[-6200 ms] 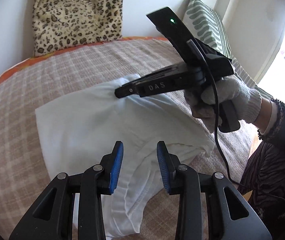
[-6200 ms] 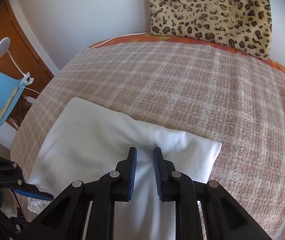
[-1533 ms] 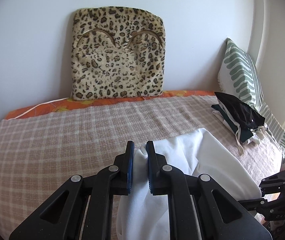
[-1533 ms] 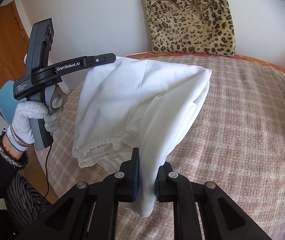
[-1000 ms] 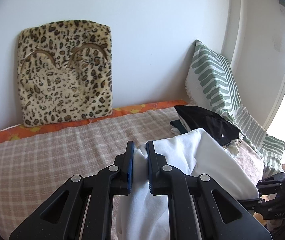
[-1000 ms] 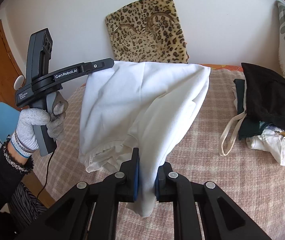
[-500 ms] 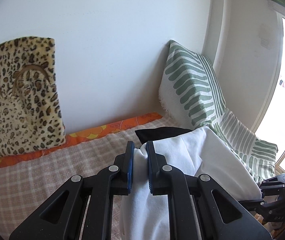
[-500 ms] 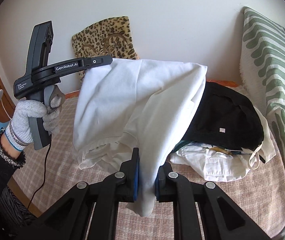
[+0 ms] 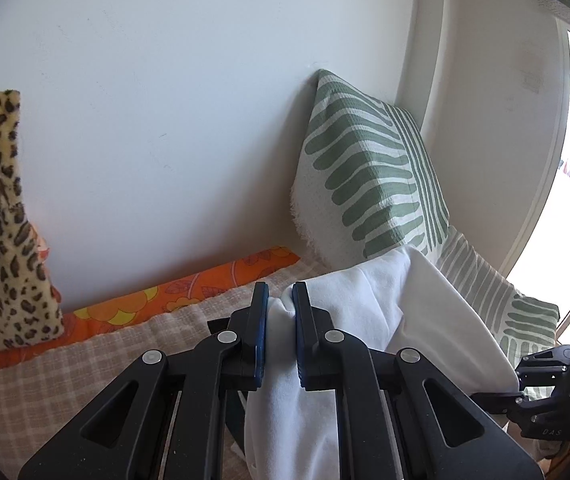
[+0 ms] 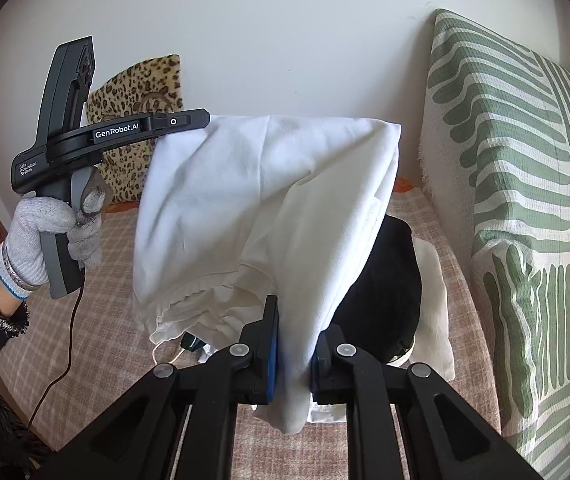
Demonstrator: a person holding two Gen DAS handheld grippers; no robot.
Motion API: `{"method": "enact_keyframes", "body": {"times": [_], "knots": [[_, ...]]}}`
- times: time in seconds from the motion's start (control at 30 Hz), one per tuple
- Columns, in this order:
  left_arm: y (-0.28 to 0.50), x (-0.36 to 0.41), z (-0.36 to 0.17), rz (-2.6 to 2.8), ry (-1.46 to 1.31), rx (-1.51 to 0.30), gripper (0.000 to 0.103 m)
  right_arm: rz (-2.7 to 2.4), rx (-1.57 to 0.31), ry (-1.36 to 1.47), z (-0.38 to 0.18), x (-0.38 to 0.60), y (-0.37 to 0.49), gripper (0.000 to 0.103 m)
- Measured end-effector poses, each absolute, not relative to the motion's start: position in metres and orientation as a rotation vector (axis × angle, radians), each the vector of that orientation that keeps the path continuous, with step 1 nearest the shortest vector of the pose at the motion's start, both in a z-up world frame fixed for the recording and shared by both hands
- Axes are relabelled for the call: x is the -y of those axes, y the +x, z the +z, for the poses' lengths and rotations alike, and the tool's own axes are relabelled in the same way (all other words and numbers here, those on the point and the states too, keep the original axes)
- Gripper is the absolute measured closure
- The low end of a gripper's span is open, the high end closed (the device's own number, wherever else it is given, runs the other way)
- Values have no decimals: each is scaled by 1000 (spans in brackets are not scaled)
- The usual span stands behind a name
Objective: Fold small clothes
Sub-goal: 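Carry the folded shirt with the left tool to the clothes pile, then lower the shirt onto the pile and open the left tool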
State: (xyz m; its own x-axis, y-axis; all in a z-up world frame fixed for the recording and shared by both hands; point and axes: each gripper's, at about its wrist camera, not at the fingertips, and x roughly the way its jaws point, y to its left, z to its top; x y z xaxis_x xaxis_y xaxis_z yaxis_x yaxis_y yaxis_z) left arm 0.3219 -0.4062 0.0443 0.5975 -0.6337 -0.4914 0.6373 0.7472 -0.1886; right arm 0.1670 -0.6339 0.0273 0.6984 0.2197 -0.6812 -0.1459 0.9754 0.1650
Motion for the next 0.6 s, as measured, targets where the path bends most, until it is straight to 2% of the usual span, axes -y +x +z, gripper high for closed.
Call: {"method": "enact_keyframes", "body": {"times": [0.5, 0.6], "knots": [[363, 450, 11, -643, 116, -579, 93, 176, -848, 118, -19, 679, 217, 93], [366, 456, 5, -626, 147, -597, 89, 155, -865, 109, -25, 680, 218, 92]]}}
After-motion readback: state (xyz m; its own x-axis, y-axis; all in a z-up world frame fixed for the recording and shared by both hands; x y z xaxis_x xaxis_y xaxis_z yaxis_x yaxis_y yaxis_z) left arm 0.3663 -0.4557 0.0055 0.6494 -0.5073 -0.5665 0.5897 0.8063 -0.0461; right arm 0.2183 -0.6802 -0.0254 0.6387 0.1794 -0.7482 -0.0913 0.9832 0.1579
